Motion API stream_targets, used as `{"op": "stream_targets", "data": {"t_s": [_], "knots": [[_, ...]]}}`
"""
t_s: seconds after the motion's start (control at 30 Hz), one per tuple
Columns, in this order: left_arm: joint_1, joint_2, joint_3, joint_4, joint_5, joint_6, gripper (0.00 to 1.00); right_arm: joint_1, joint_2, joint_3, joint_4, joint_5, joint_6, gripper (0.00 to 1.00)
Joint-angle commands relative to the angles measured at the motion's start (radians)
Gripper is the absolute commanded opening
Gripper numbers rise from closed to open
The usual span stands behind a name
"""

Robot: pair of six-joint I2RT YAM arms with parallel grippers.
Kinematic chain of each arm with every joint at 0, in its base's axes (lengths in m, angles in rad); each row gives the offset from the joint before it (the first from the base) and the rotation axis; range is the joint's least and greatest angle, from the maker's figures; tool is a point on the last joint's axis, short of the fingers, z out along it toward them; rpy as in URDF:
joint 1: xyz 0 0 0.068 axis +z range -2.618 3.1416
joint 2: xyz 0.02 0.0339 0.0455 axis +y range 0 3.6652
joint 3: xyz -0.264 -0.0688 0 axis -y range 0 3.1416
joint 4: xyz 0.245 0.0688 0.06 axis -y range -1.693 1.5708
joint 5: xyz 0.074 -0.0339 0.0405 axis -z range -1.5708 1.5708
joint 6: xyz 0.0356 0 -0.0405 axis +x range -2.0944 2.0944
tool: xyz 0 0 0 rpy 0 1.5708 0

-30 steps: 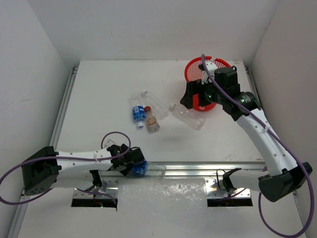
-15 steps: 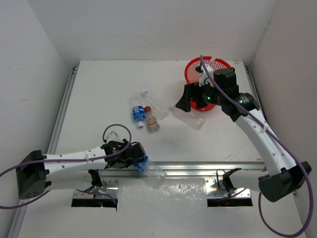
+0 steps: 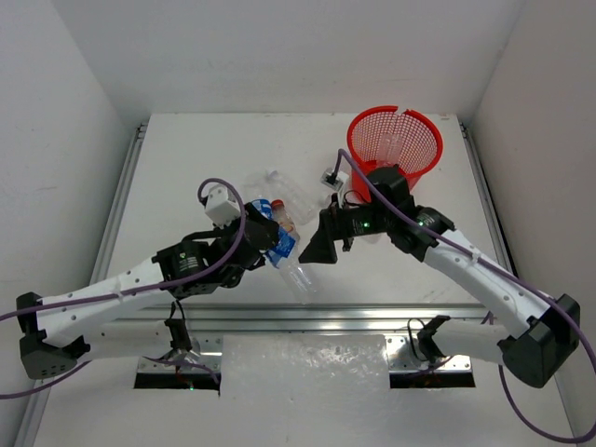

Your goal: Put the plastic bottles in the bin

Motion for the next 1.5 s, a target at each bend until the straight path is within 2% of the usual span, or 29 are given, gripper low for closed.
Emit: {"op": "stream_targets", "data": {"t_s": [0.0,0.27,0.37,0.4,0.43,0.5,0.53,0.57,0.6,0.67,0.7,0.77,0.8,0.93,1.03,1.1,1.17,1.27,1.33,1.47], "knots": [[0.005,-0.013,0.065,0.101,-0.041,0.179,0.00,0.041,0.002,-0.014,0.178,-0.062,0.053,0.99],[0.005,0.011,0.136,0.176,-0.016,0.237,0.00,0.114,0.024,-0.050,0.238,0.065,0.070,0.99],[0.005,0.017,0.151,0.196,-0.023,0.245,0.00,0.131,0.036,-0.057,0.253,0.089,0.081,0.95],[0.006,0.017,0.156,0.206,-0.021,0.252,0.00,0.137,0.037,-0.060,0.264,0.092,0.081,0.89],[0.006,0.017,0.157,0.213,-0.018,0.255,0.00,0.137,0.034,-0.067,0.270,0.097,0.082,0.65],[0.006,0.019,0.171,0.221,-0.018,0.265,0.00,0.137,0.018,-0.077,0.289,0.129,0.084,0.37],[0.006,0.024,0.176,0.218,-0.023,0.266,0.05,0.137,0.008,-0.085,0.292,0.146,0.084,0.25],[0.006,0.027,0.188,0.209,-0.026,0.269,0.12,0.137,-0.008,-0.087,0.287,0.181,0.079,0.07],[0.006,0.030,0.194,0.201,-0.029,0.269,0.31,0.137,-0.018,-0.088,0.286,0.197,0.075,0.01],[0.006,0.039,0.209,0.193,-0.032,0.277,0.51,0.136,-0.028,-0.093,0.281,0.226,0.072,0.00],[0.006,0.044,0.214,0.187,-0.033,0.280,0.68,0.137,-0.035,-0.091,0.275,0.241,0.069,0.00],[0.006,0.051,0.246,0.155,-0.052,0.278,0.83,0.136,-0.038,-0.082,0.258,0.276,0.053,0.00],[0.008,0.065,0.264,0.140,-0.059,0.285,0.99,0.134,-0.039,-0.068,0.234,0.325,0.044,0.00],[0.020,0.112,0.411,0.007,-0.121,0.276,1.00,0.099,-0.030,-0.028,0.171,0.437,0.015,0.00],[0.071,0.154,0.559,-0.234,-0.139,0.210,1.00,0.007,-0.022,0.025,0.111,0.515,0.000,0.00],[0.120,0.159,0.597,-0.270,-0.128,0.217,1.00,-0.106,-0.016,0.088,0.057,0.528,-0.011,0.00],[0.156,0.151,0.553,-0.270,-0.099,0.240,1.00,-0.227,0.010,0.145,-0.005,0.558,-0.034,0.00],[0.178,0.120,0.435,-0.235,-0.066,0.246,1.00,-0.351,0.102,0.331,-0.100,0.597,-0.082,0.00],[0.183,0.102,0.331,-0.166,-0.033,0.255,1.00,-0.399,0.180,0.395,-0.122,0.606,-0.102,0.00],[0.190,0.093,0.223,-0.065,0.033,0.309,1.00,-0.513,0.292,0.519,-0.138,0.677,-0.138,0.01]]}}
